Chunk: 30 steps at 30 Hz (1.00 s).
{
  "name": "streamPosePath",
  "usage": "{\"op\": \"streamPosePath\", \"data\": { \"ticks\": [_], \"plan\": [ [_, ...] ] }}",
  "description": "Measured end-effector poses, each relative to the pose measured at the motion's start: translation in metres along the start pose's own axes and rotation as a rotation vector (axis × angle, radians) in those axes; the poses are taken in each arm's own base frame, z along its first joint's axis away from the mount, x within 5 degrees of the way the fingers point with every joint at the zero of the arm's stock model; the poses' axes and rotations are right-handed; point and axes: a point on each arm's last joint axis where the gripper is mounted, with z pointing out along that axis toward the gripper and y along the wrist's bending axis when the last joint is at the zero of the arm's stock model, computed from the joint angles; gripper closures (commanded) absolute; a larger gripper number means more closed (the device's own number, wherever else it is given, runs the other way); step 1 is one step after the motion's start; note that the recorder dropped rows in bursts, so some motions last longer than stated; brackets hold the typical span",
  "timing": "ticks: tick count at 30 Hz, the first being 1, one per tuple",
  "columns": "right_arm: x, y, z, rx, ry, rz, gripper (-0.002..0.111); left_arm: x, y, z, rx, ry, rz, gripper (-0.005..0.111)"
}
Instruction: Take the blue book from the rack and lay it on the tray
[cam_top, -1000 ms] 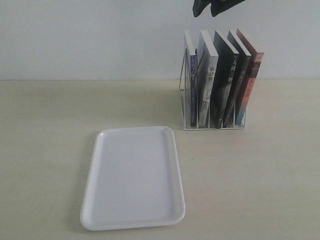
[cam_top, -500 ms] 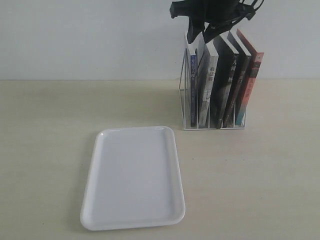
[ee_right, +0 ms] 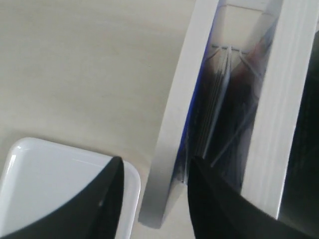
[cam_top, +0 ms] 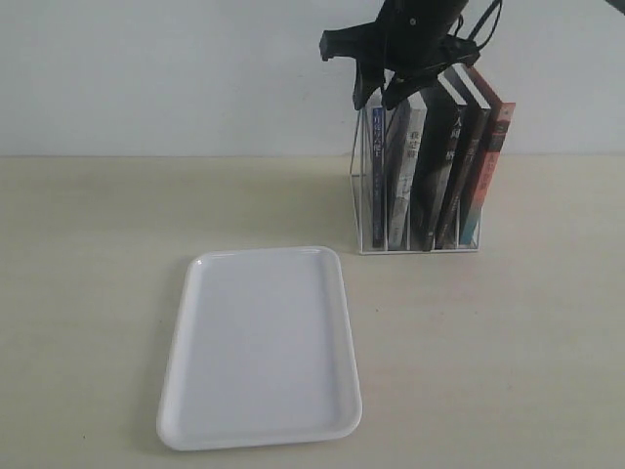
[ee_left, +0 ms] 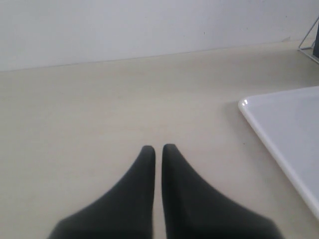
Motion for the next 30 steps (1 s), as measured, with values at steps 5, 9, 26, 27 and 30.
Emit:
{"op": "streamPosePath", "data": {
  "ticks": [5,9,26,27,30],
  "plan": [
    [0.002,-0.002,0.013,0.004,0.025,0.015,0.068,0.0,0.0,0.0,0.0,0.0,0.0,0.102],
    [0.004,-0.004,0.026,0.003,0.047,0.029,0.07,0.0,0.0,0.0,0.0,0.0,0.0,0.102],
    [0.005,-0.007,0.025,0.046,0.05,0.022,0.108,0.0,0.0,0.0,0.0,0.0,0.0,0.102],
    [0.005,-0.006,0.021,0.046,0.05,0.022,0.108,0.0,0.0,0.0,0.0,0.0,0.0,0.102],
    [0.003,-0.003,-0.002,0.043,0.022,0.017,0.108,0.0,0.0,0.0,0.0,0.0,0.0,0.102]
  ]
}}
